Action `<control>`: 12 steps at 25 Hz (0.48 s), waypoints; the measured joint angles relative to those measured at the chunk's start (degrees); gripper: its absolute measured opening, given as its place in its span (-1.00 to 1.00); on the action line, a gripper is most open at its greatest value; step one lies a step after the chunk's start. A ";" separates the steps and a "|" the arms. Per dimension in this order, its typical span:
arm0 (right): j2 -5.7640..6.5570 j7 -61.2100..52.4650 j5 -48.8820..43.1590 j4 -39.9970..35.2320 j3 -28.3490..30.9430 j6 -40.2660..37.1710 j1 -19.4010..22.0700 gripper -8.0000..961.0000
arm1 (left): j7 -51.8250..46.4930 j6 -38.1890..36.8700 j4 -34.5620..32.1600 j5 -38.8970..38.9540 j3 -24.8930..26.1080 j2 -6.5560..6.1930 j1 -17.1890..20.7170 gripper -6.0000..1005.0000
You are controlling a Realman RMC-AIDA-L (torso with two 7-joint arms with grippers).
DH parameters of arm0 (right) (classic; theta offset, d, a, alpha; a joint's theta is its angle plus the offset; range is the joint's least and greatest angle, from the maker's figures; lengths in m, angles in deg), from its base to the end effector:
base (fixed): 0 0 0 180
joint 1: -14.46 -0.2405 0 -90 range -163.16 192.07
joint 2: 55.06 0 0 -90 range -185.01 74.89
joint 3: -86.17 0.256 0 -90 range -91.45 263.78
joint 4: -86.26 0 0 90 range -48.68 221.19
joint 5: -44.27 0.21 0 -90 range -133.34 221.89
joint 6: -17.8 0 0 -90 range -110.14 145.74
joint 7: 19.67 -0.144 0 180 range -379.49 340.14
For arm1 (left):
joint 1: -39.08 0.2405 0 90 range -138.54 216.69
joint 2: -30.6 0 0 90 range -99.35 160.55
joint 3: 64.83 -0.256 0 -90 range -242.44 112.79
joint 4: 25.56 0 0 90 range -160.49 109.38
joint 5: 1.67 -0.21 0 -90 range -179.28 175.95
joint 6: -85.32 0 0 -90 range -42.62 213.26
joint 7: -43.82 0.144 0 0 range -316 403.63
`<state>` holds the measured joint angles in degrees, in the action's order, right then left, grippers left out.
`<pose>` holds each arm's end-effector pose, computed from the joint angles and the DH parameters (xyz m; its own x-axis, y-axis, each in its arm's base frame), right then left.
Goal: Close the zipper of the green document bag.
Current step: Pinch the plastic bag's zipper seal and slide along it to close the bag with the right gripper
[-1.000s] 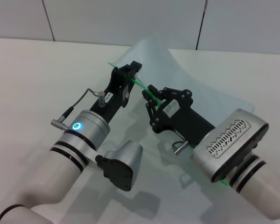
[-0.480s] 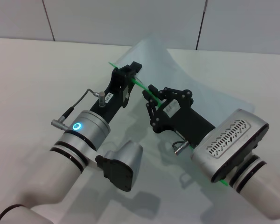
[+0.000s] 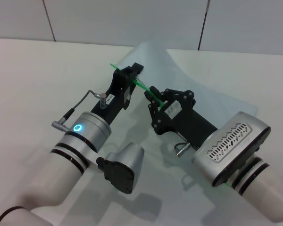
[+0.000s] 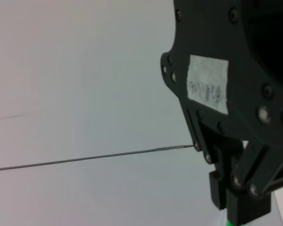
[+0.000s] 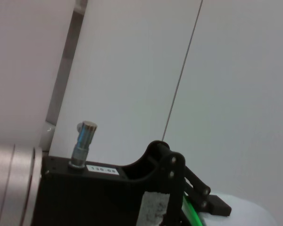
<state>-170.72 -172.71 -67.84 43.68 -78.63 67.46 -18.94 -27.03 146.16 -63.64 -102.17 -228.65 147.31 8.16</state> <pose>0.1791 0.3096 -0.1358 0.8644 0.1463 -0.4811 -0.2827 -0.6497 -0.7057 -0.2086 0.3254 -0.1003 0.5797 -0.4285 -0.6931 -0.7444 0.0675 -0.6643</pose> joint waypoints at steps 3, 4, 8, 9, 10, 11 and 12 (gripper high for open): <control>0.00 0.01 -0.02 -0.12 0.00 0.11 0.08 -0.83 | 0.01 -0.01 -0.12 -0.04 0.00 0.00 0.10 -0.80; 0.01 0.01 -0.03 -0.10 0.00 0.12 0.09 -0.83 | -0.02 -0.02 -0.16 -0.04 0.00 0.00 0.12 -0.80; 0.00 -0.15 -0.04 0.00 0.00 0.18 0.14 -0.83 | -0.53 0.02 -0.32 -0.04 -0.01 -0.04 0.22 -0.80; 0.01 -0.16 -0.04 0.00 0.00 0.19 0.19 -0.83 | -0.68 0.07 -0.34 -0.06 -0.01 -0.06 0.23 -0.80; 0.00 -0.16 -0.04 0.01 0.00 0.20 0.29 -0.83 | -0.82 0.12 -0.36 -0.09 -0.01 -0.10 0.24 -0.80; 0.01 -0.16 -0.04 0.01 0.00 0.21 0.36 -0.83 | -0.89 0.14 -0.36 -0.11 -0.01 -0.12 0.26 -0.80; 0.00 -0.17 -0.04 0.02 0.00 0.21 0.45 -0.83 | -0.95 0.19 -0.36 -0.13 -0.01 -0.13 0.30 -0.80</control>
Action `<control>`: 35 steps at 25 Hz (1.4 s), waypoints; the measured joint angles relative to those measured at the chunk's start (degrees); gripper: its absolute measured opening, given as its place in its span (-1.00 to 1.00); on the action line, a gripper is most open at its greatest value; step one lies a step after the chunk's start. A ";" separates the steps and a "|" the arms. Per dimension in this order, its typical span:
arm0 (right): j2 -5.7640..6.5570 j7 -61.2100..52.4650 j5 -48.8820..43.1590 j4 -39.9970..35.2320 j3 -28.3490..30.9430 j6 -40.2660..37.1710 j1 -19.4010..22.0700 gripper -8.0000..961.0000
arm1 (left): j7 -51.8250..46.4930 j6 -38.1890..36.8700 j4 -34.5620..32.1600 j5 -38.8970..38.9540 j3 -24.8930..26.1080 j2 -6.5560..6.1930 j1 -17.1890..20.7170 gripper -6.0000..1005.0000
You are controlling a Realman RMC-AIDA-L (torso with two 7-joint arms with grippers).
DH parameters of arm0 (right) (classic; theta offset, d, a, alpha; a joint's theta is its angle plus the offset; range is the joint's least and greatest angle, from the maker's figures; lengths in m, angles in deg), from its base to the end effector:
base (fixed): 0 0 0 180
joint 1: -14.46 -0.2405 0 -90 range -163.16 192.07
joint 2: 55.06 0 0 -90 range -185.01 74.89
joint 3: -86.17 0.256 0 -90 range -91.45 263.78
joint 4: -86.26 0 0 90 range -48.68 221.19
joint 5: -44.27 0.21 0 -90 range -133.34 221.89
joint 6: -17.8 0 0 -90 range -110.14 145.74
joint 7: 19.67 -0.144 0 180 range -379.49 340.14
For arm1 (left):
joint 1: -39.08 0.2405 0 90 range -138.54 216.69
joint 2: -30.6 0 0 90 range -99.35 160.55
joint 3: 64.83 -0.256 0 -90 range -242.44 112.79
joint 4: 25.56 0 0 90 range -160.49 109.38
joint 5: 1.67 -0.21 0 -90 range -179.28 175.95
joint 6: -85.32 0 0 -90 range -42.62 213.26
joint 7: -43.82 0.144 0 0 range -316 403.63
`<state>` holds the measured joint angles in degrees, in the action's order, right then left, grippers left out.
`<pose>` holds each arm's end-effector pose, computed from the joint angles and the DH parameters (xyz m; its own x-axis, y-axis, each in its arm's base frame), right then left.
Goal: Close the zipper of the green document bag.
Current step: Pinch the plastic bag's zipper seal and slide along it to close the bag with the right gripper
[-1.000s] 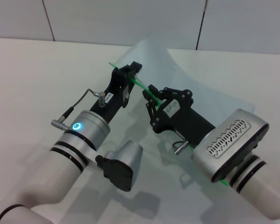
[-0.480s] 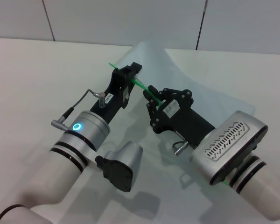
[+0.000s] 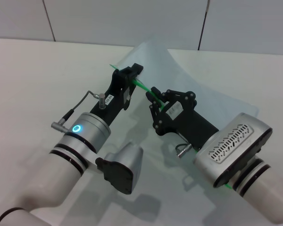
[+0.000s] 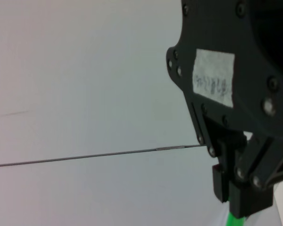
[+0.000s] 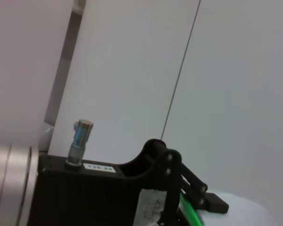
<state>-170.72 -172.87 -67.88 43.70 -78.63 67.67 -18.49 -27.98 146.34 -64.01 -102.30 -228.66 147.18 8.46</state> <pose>0.1812 0.3083 -0.1354 0.8636 0.1407 -0.4842 -0.2902 -0.6467 -0.7054 -0.2089 0.3240 -0.0998 0.5949 -0.4292 -0.6796 -0.7318 0.0605 -0.6788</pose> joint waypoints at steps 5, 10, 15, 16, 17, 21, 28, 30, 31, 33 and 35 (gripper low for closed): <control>0.00 -0.17 0.09 0.24 0.00 0.09 0.22 -0.83 | -1.38 0.46 -0.03 -0.87 0.01 -0.08 0.43 -0.80; 0.01 -0.28 0.21 0.81 0.01 0.11 0.55 -0.83 | -2.16 0.80 -0.05 -1.47 0.01 -0.14 0.58 -0.79; 0.00 -0.28 0.23 1.26 0.01 0.11 0.89 -0.83 | -2.36 1.20 -0.05 -1.49 0.01 -0.13 0.65 -0.79; 0.00 -0.28 0.23 1.36 0.01 0.12 0.93 -0.83 | -2.38 1.21 -0.05 -1.49 0.01 -0.13 0.65 -0.79; 0.01 -0.28 0.24 1.42 0.01 0.11 0.96 -0.83 | -2.40 1.22 -0.05 -1.49 0.01 -0.13 0.65 -0.79; 0.01 -0.28 0.40 1.64 0.00 0.11 1.14 -0.83 | -2.55 1.27 -0.05 -1.49 0.01 -0.19 0.65 -0.79; 0.00 -0.28 0.45 2.21 0.00 0.07 1.43 -0.83 | -2.90 1.40 -0.04 -1.49 0.01 -0.22 0.65 -0.78; 0.01 -0.28 0.45 2.39 0.01 0.06 1.51 -0.83 | -2.95 1.46 -0.04 -1.49 0.01 -0.22 0.65 -0.78; 0.01 -0.28 0.45 2.50 0.01 0.05 1.56 -0.83 | -2.97 1.53 -0.04 -1.49 0.01 -0.22 0.65 -0.78; 0.01 -0.29 0.49 2.68 0.01 0.05 1.68 -0.83 | -3.04 1.74 -0.04 -1.49 0.01 -0.22 0.65 -0.78; 0.01 -0.29 0.52 2.75 0.01 0.05 1.81 -0.83 | -3.07 1.89 -0.04 -1.49 0.01 -0.22 0.65 -0.78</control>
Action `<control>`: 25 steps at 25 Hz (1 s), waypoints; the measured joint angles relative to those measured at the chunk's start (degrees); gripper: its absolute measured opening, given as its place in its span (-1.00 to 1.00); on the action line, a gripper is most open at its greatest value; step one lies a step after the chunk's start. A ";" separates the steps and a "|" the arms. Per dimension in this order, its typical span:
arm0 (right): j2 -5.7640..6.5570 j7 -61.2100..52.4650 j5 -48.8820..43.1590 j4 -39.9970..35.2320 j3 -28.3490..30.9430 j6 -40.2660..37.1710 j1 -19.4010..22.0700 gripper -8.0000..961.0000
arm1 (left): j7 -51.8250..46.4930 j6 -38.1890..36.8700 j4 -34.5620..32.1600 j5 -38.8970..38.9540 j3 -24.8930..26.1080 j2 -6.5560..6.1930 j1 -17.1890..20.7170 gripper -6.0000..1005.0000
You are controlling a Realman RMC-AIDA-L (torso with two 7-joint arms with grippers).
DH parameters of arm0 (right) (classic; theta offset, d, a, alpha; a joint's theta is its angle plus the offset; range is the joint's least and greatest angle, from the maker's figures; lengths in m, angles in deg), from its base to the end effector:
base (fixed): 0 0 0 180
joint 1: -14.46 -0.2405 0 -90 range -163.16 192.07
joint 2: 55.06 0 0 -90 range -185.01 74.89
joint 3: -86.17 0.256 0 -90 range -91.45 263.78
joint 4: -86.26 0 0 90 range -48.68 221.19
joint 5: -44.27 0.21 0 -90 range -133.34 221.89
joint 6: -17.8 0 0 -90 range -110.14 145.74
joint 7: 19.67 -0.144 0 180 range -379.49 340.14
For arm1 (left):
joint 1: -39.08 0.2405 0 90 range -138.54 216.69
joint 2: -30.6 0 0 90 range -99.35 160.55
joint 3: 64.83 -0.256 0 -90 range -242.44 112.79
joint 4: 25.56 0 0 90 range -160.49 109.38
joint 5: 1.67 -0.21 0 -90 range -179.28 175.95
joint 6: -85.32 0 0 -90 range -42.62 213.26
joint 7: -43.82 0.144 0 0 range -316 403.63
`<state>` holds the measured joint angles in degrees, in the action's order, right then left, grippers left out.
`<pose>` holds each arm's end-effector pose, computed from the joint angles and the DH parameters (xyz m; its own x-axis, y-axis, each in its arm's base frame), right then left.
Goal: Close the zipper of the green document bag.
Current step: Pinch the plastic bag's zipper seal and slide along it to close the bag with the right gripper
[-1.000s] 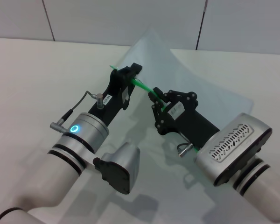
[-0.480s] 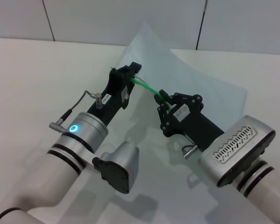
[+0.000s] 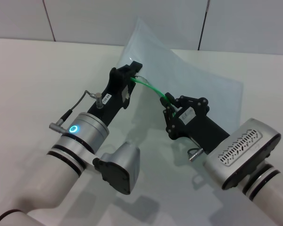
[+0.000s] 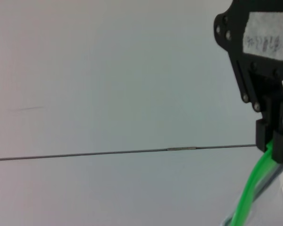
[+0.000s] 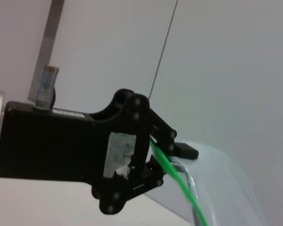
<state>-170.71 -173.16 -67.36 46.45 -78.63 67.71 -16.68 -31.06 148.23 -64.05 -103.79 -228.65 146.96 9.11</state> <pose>0.2048 0.3081 -0.1313 0.8863 0.1037 -0.4513 -0.2990 -0.6160 -0.7287 -0.2085 0.3211 -0.0959 0.6234 -0.4351 -0.6497 -0.6959 0.0701 -0.7147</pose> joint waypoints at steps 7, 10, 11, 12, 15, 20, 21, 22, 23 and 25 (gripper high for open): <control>0.00 -0.03 0.02 0.10 0.10 0.20 0.69 -0.83 | -0.54 0.05 0.00 0.00 0.00 0.00 0.00 -0.78; 0.00 -0.04 0.02 0.20 0.09 0.78 1.03 -0.83 | -0.78 0.11 0.00 0.00 0.00 0.00 0.00 -0.77; 0.00 -0.04 0.02 0.24 0.14 0.82 1.17 -0.83 | -0.80 0.11 0.00 0.00 0.00 0.00 0.00 -0.77; 0.00 -0.05 0.02 0.30 0.19 0.83 1.25 -0.83 | -0.81 0.11 0.00 0.00 0.00 0.00 0.00 -0.77; 0.00 -0.05 0.02 0.74 0.32 0.86 1.38 -0.83 | -0.83 0.11 0.00 0.00 0.00 0.00 0.00 -0.77; 0.00 -0.06 0.03 1.24 0.40 0.89 1.69 -0.83 | -0.83 0.11 0.00 0.00 0.00 0.00 0.00 -0.77; 0.00 -0.06 0.05 1.37 0.42 0.89 1.82 -0.83 | -0.83 0.11 0.00 0.00 0.00 0.00 0.00 -0.77; 0.00 -0.06 0.07 1.44 0.43 0.89 1.92 -0.83 | -0.83 0.11 0.00 0.00 0.00 0.00 0.00 -0.77; 0.00 -0.06 0.09 1.51 0.44 0.89 2.02 -0.83 | -0.83 0.11 0.00 0.00 0.00 0.00 0.00 -0.77; 0.00 -0.06 0.10 1.60 0.44 0.89 2.14 -0.83 | -0.83 0.11 0.00 0.00 0.00 0.00 0.00 -0.77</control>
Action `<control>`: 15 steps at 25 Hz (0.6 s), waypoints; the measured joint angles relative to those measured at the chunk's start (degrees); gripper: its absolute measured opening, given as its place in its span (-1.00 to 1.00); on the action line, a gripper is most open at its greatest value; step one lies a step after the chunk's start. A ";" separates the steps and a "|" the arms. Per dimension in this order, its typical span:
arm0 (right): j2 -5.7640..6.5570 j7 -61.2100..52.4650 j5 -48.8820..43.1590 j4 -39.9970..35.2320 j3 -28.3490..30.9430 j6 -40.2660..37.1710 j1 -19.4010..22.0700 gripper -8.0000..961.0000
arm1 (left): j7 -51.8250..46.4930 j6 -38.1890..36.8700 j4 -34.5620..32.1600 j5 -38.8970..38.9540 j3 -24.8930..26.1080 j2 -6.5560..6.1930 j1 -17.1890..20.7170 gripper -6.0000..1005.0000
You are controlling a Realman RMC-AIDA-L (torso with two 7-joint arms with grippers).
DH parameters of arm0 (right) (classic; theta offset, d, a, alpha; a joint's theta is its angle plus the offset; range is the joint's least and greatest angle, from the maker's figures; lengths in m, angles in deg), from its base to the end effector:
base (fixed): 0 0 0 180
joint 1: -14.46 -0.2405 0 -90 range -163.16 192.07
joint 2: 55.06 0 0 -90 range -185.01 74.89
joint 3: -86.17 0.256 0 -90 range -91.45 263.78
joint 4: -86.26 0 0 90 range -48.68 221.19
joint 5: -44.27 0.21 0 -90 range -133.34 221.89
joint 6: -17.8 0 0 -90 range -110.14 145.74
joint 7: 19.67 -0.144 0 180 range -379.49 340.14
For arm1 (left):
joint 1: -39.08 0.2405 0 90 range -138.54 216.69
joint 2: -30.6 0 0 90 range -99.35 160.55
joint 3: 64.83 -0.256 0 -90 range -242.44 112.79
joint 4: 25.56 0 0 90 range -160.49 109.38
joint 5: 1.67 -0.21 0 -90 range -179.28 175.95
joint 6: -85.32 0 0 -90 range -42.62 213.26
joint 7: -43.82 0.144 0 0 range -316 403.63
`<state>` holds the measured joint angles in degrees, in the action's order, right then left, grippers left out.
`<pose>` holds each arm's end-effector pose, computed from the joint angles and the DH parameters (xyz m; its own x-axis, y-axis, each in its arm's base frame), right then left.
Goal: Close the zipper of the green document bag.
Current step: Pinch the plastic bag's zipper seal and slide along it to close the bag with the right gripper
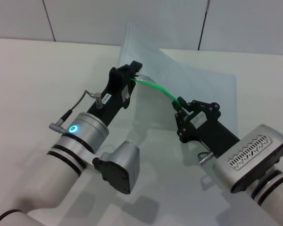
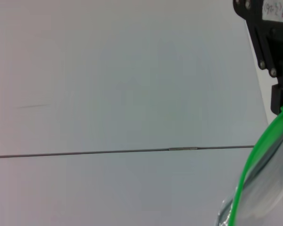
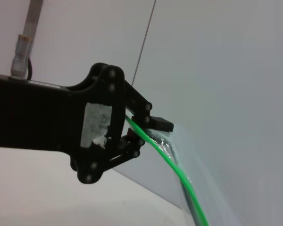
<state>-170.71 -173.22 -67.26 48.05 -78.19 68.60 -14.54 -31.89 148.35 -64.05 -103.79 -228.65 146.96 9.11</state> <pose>0.2223 0.3048 -0.1261 0.8951 0.0782 -0.4390 -0.3162 -0.5829 -0.7485 -0.2083 0.3211 -0.0957 0.6336 -0.4356 -0.6394 -0.6861 0.0656 -0.7246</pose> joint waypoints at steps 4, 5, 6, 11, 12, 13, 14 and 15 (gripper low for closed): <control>0.00 0.00 0.07 0.41 0.03 0.00 0.17 -0.83 | 0.01 0.00 0.00 0.00 0.00 0.00 0.00 -0.76; 0.00 0.00 0.07 0.56 0.10 0.00 0.29 -0.83 | 0.01 0.00 0.00 0.00 0.00 0.00 0.00 -0.76; 0.00 0.00 0.08 0.67 0.27 0.00 0.45 -0.83 | 0.01 0.00 0.00 0.00 0.00 0.00 0.00 -0.76; 0.00 0.00 0.09 0.96 0.99 -0.01 0.84 -0.83 | 0.02 0.00 0.05 0.00 0.00 0.00 0.00 -0.76; 0.00 0.00 0.09 1.06 1.13 -0.01 0.91 -0.83 | 0.02 0.00 0.07 0.00 0.00 0.00 0.00 -0.76; 0.00 0.00 0.09 1.22 1.29 -0.01 1.07 -0.83 | 0.03 -0.01 0.08 0.00 0.00 0.00 0.00 -0.76; 0.00 0.00 0.09 1.37 1.43 -0.01 1.23 -0.83 | 0.03 -0.01 0.09 0.00 0.00 0.00 0.00 -0.76; 0.00 0.00 0.09 1.50 1.51 -0.01 1.37 -0.83 | 0.03 -0.01 0.09 0.00 0.00 0.00 0.00 -0.76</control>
<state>-170.72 -173.22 -67.17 49.56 -76.67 68.60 -13.17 -31.86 148.34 -63.96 -103.79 -228.65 146.96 9.11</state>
